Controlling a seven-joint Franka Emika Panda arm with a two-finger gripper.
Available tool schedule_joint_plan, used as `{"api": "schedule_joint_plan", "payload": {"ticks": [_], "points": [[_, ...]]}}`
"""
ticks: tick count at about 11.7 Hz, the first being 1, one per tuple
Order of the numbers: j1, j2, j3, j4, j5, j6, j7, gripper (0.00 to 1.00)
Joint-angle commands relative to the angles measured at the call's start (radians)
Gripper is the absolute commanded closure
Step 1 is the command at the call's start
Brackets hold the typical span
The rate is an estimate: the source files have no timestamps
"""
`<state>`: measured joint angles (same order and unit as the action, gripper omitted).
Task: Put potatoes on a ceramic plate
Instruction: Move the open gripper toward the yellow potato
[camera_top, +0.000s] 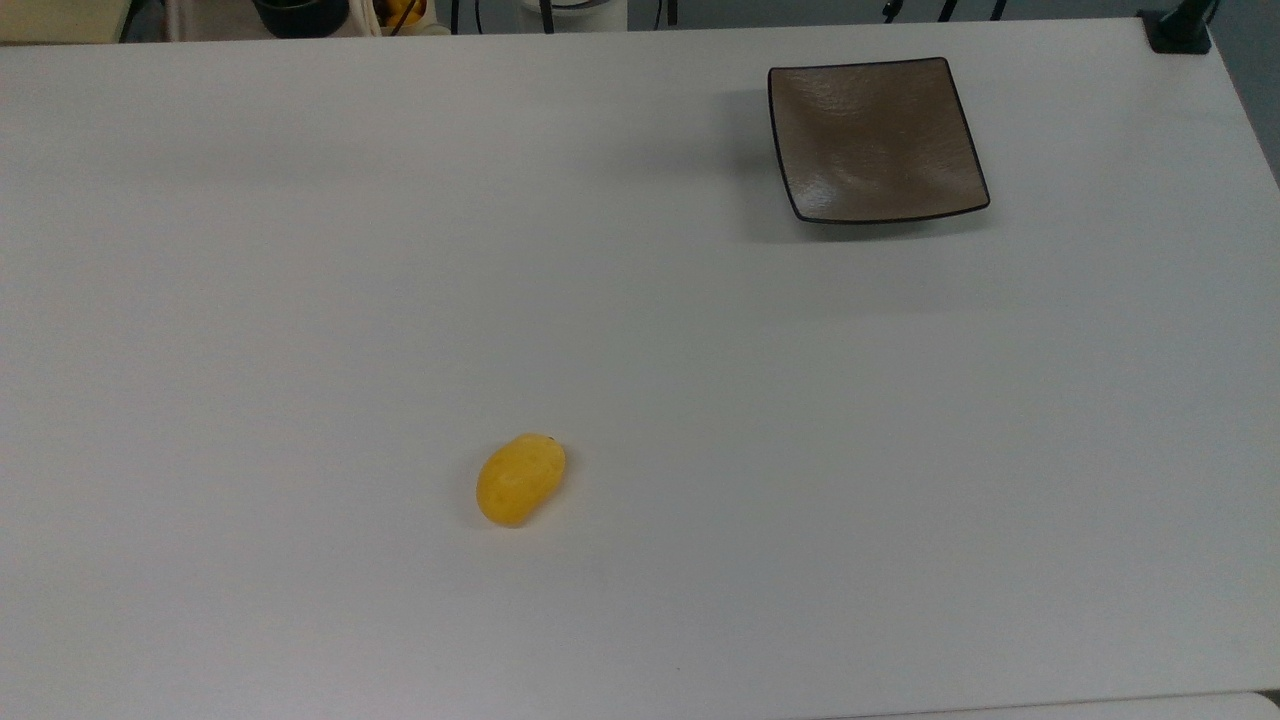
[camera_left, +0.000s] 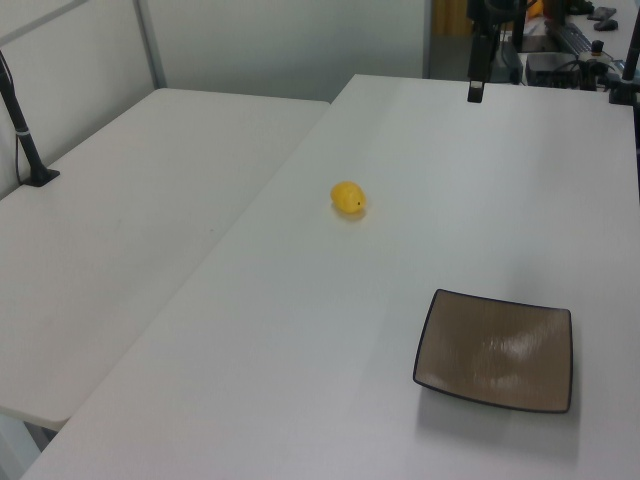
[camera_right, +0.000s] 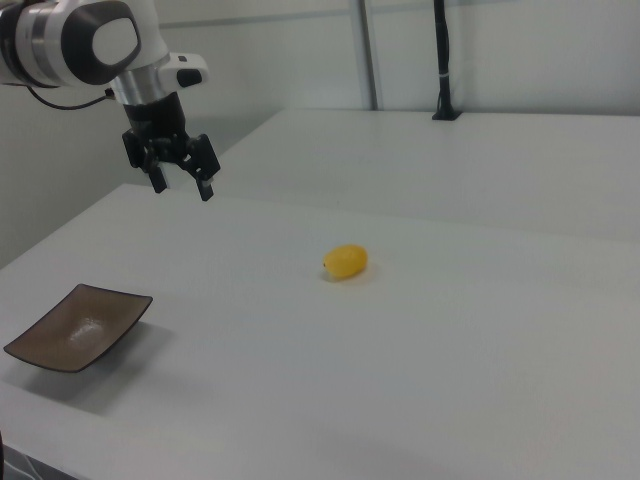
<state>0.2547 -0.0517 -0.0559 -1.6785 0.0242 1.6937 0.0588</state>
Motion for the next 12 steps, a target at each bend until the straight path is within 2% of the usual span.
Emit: {"api": "schedule_joint_plan", "payload": {"ticks": [1, 4, 5, 7, 10, 12], "points": [[0.014, 0.0, -0.015, 0.003, 0.016, 0.011, -0.011, 0.0], [0.011, 0.021, -0.015, 0.016, 0.007, 0.015, -0.017, 0.0], [0.011, 0.051, -0.015, 0.046, 0.008, 0.009, -0.008, 0.0], [0.008, 0.136, -0.021, 0.15, 0.017, 0.008, 0.091, 0.0], [-0.025, 0.216, -0.022, 0.238, 0.016, 0.02, 0.267, 0.0], [-0.046, 0.269, -0.021, 0.298, 0.016, 0.035, 0.317, 0.0]]}}
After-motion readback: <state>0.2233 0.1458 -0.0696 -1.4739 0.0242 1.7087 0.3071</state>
